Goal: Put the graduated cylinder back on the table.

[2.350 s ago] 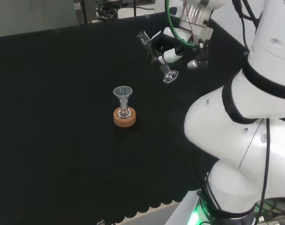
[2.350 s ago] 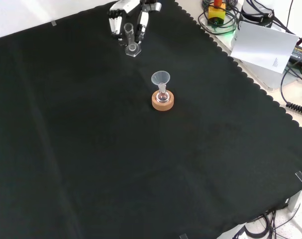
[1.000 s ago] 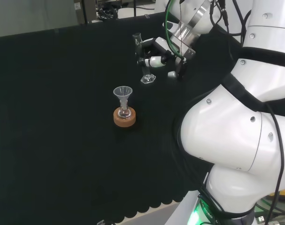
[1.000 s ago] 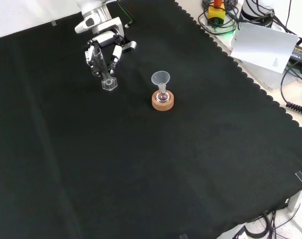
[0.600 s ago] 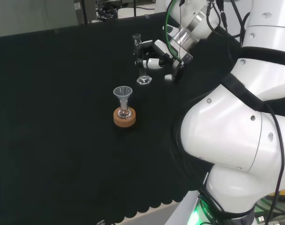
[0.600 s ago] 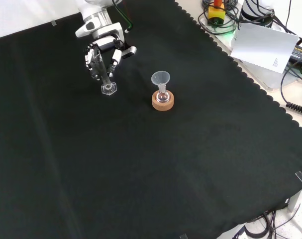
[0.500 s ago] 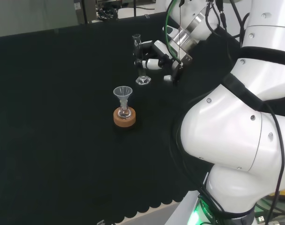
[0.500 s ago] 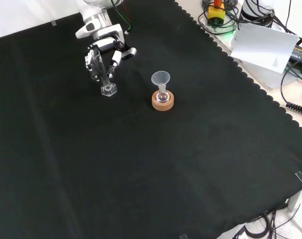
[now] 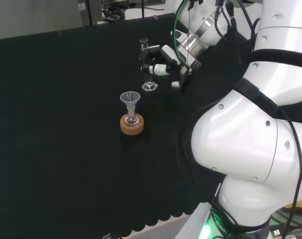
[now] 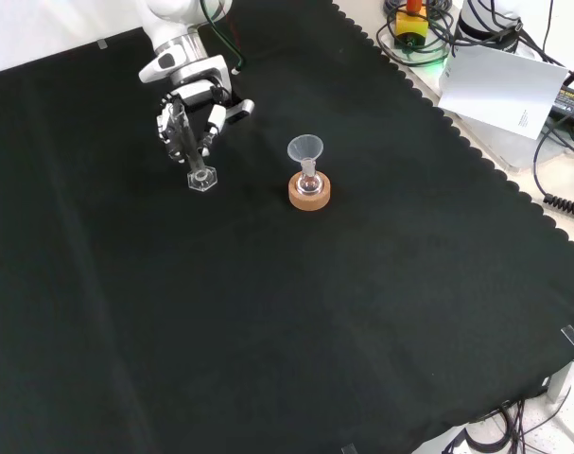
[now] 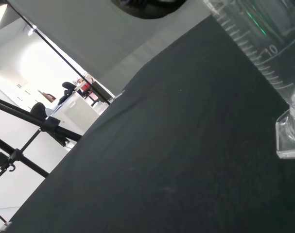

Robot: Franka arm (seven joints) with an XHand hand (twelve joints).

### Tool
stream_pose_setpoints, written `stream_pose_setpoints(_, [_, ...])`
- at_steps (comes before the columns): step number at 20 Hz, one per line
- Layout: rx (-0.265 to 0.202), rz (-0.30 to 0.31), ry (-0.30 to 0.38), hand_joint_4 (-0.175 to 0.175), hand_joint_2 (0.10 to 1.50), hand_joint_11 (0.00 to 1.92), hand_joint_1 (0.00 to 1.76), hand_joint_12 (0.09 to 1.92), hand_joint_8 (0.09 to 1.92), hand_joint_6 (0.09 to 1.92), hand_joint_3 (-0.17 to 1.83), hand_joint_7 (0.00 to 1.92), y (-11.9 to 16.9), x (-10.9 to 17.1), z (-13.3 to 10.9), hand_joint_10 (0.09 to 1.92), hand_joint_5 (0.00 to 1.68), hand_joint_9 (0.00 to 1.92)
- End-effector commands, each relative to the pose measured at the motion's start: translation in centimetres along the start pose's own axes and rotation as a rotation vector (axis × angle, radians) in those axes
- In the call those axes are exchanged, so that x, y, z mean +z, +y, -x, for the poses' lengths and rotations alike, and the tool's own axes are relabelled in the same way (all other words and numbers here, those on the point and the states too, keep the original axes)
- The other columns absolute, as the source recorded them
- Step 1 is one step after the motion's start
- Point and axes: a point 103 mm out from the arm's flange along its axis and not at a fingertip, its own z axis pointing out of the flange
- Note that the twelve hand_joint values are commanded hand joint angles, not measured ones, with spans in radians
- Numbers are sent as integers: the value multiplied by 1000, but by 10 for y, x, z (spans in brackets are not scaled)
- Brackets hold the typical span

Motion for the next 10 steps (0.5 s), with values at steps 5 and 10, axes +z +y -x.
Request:
stream_pose_setpoints(5, [-12,-35,-12,-175,1079,1141,1269,850,891,896,3,1065,-2,12,4,87,1040,1430])
stream_pose_setpoints(10, [-16,-55,-75,-59,1090,1010,1135,942,576,922,2,1045,-8,18,3,87,1034,1359])
